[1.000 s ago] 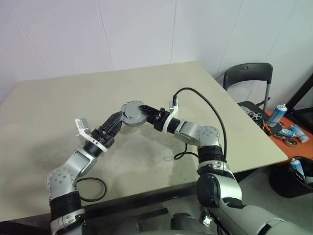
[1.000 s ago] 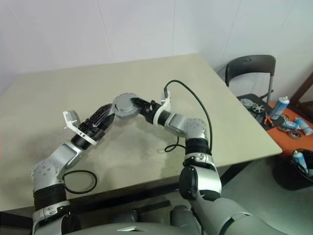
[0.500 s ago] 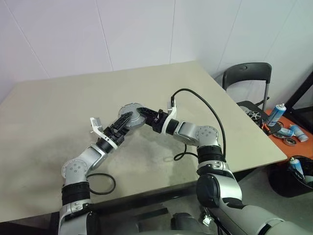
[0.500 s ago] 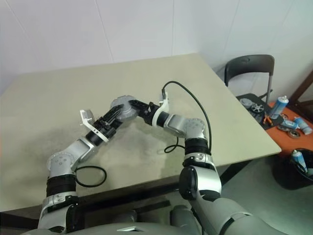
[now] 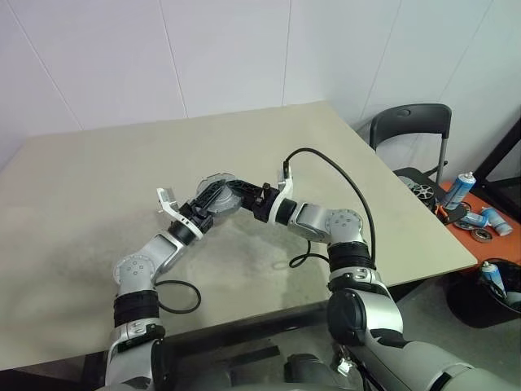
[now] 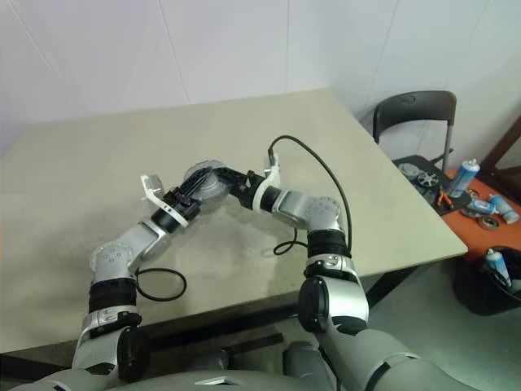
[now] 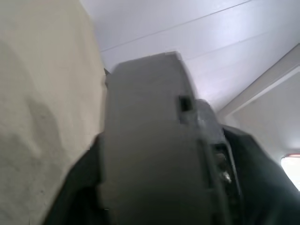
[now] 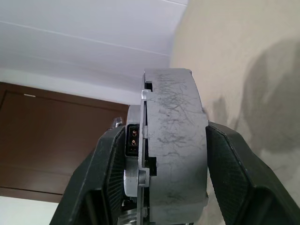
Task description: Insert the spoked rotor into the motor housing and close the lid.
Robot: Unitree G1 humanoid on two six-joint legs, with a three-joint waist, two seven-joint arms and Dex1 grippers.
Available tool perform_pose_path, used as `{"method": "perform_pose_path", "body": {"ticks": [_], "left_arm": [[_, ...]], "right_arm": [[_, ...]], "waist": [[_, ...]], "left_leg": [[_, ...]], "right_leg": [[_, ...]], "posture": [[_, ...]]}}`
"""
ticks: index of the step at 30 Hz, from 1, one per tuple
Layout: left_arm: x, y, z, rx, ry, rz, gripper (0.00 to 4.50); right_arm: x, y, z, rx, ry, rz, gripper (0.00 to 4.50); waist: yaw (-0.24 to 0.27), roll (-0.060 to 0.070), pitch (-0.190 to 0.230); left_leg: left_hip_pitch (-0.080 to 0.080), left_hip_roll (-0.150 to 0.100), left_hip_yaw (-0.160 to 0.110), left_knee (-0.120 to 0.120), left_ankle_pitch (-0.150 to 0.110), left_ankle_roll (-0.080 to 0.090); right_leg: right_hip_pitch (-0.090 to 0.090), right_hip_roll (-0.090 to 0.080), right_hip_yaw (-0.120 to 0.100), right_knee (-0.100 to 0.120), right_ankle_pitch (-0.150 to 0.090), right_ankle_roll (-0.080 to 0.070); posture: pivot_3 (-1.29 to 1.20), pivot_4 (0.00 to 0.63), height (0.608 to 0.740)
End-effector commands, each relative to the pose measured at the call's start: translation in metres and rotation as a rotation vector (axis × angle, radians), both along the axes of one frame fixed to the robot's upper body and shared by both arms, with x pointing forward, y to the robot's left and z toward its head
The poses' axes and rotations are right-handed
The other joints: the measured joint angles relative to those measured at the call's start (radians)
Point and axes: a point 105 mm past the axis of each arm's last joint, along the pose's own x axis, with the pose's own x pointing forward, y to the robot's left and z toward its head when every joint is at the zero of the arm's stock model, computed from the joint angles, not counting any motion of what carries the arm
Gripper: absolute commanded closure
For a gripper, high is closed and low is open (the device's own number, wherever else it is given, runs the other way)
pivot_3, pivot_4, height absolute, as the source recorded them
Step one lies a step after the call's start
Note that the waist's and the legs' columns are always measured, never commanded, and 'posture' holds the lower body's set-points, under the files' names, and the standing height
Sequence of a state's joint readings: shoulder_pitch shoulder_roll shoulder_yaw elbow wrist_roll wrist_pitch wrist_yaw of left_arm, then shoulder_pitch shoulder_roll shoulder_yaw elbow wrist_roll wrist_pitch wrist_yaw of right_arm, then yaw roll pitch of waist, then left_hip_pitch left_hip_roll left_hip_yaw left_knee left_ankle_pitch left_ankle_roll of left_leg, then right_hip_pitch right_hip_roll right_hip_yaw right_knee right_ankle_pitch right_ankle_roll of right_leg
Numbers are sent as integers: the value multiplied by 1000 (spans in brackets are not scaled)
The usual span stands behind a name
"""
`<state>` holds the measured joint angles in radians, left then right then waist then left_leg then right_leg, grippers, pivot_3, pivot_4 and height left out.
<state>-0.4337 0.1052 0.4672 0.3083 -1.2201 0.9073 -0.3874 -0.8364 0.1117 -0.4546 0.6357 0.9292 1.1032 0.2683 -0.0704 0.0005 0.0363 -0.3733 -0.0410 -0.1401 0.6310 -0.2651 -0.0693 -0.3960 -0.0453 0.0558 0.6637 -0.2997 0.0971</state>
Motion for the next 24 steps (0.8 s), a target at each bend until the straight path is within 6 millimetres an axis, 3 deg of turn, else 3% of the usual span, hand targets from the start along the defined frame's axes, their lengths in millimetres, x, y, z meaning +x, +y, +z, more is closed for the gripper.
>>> {"method": "perform_pose_path", "body": {"ticks": [1,11,24], "left_arm": [[0,5,10,20,-33,19,2001],[-1,4,20,9,-47,12,2017],[-12,-20,42,-2,-91,-92,2090]], "right_arm": [[4,4,26,53,-71,2,2297],[5,4,27,57,-68,-2,2297],[0,9,22,-14,-120,-11,2297]], "waist": [[0,0,0],[0,0,0],[1,0,0]], "left_leg": [[0,0,0,0,0,0],[0,0,0,0,0,0],[0,0,0,0,0,0]], "right_leg": [[0,0,0,0,0,0],[0,0,0,0,0,0],[0,0,0,0,0,0]], "posture": [[0,0,740],[0,0,740],[0,0,740]]}}
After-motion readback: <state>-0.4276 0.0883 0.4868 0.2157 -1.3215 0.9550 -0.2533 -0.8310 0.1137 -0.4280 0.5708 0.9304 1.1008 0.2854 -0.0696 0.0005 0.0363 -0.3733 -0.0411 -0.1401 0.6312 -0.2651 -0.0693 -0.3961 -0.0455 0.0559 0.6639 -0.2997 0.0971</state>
